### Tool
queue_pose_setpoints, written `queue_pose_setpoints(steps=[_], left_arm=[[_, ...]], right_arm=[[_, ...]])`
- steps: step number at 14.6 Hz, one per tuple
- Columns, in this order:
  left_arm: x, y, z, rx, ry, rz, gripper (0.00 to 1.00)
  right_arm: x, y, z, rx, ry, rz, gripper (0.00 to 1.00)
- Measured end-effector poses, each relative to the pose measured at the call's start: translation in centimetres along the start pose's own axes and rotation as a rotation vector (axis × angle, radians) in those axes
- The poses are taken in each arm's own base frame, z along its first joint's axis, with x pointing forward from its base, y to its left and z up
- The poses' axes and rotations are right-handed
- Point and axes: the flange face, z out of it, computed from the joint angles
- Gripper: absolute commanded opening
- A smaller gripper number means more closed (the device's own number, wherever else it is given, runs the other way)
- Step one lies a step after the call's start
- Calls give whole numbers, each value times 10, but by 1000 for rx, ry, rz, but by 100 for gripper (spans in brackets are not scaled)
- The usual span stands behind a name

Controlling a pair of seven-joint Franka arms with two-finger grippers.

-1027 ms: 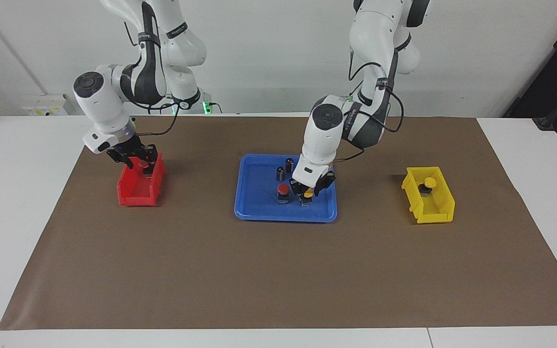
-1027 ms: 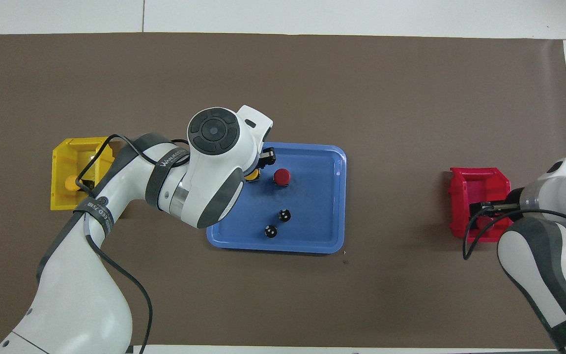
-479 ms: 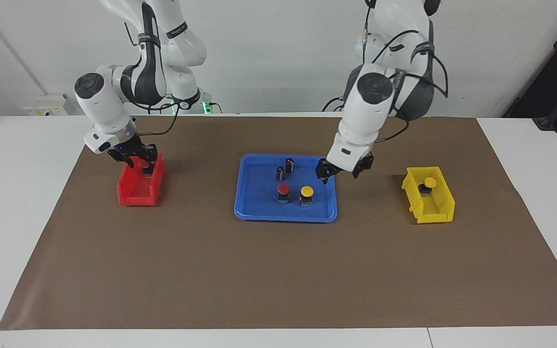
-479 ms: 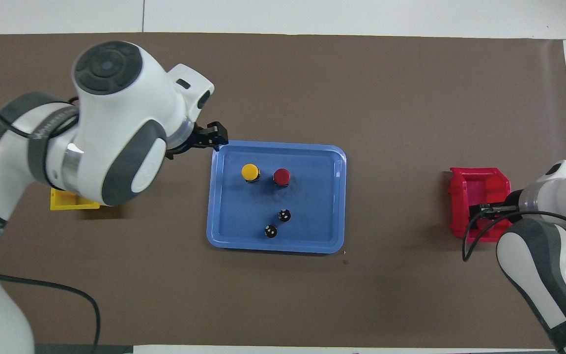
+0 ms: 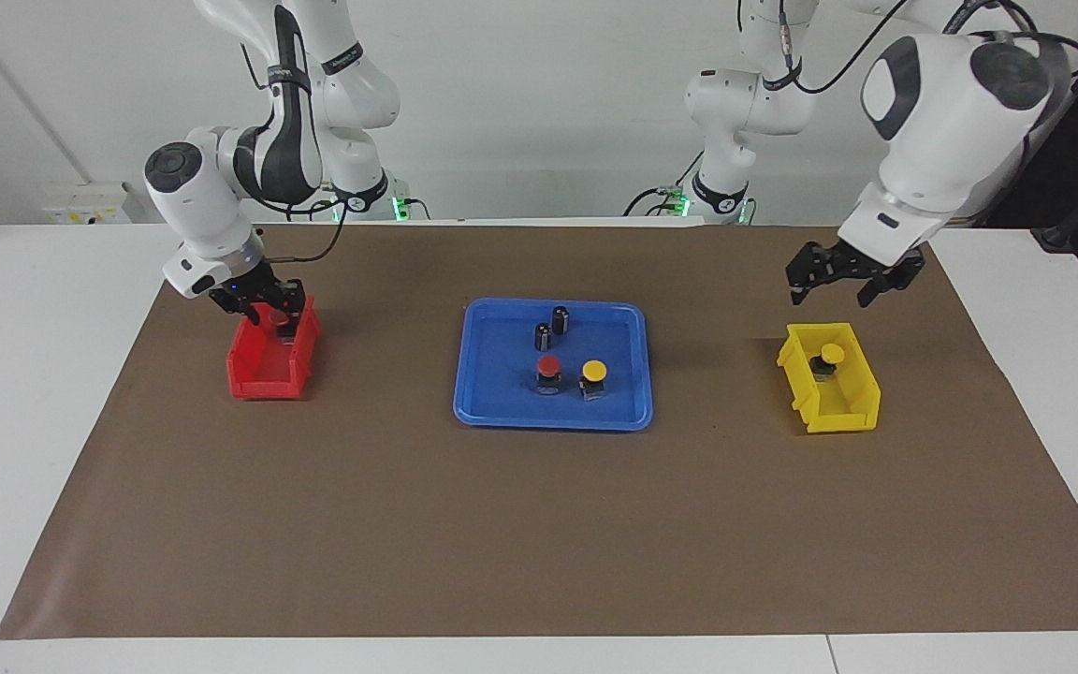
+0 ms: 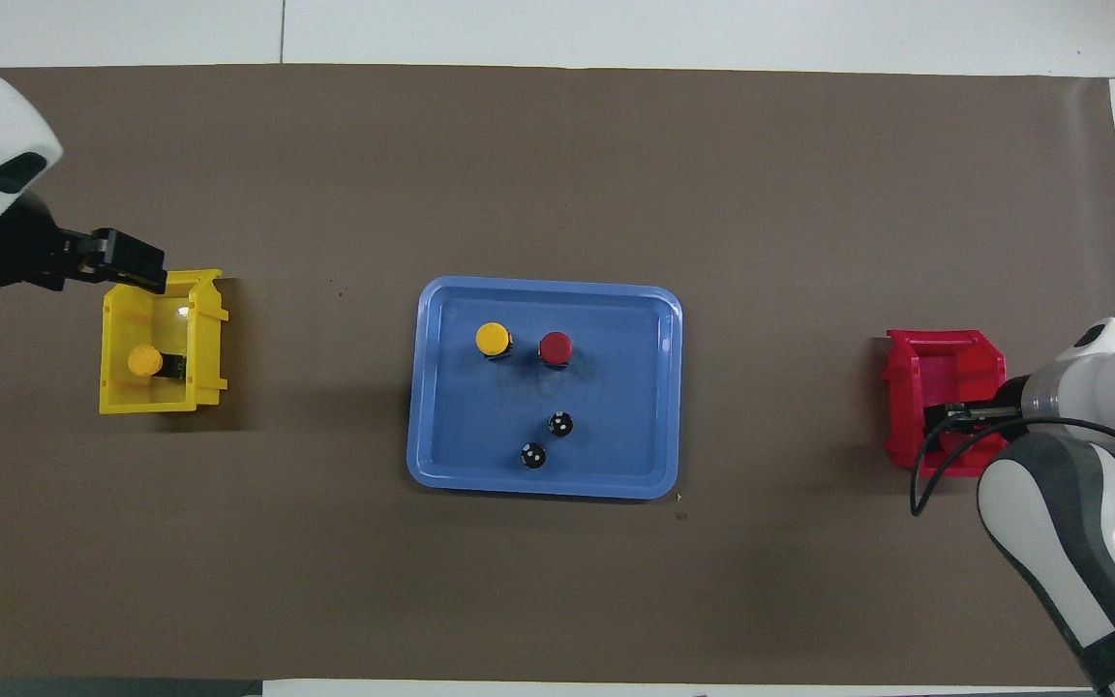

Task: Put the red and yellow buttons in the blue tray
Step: 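Withdraw the left gripper and grasp the last yellow button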

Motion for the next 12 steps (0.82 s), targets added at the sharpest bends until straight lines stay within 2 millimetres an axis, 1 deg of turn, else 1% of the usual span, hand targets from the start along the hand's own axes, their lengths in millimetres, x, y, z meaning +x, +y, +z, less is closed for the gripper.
queue_pose_setpoints(steps=[1,2,4,6,8,10,12], left_arm=[[-2,-13,-3,-1,4,8,100],[-3,-21,-3,-2,4,21,100],[-4,-33,0,-3,-1,36,100],[-5,-39,0,-3,-3,37,100],[-5,-40,3,-4,-7,36,100],[-6,-45,12,-4,-5,26,100],[-10,-60,24,-5,13,8,100]], right_arm=[[0,1,1,0,3,-3,69],[-1,4,2,0,3,-5,69],[-4,9,5,1,-1,-11,69],[-5,10,7,1,-1,-11,68],[-5,9,8,1,0,-12,68],[-6,9,8,1,-1,-12,68],[-7,9,11,2,-7,-12,67]])
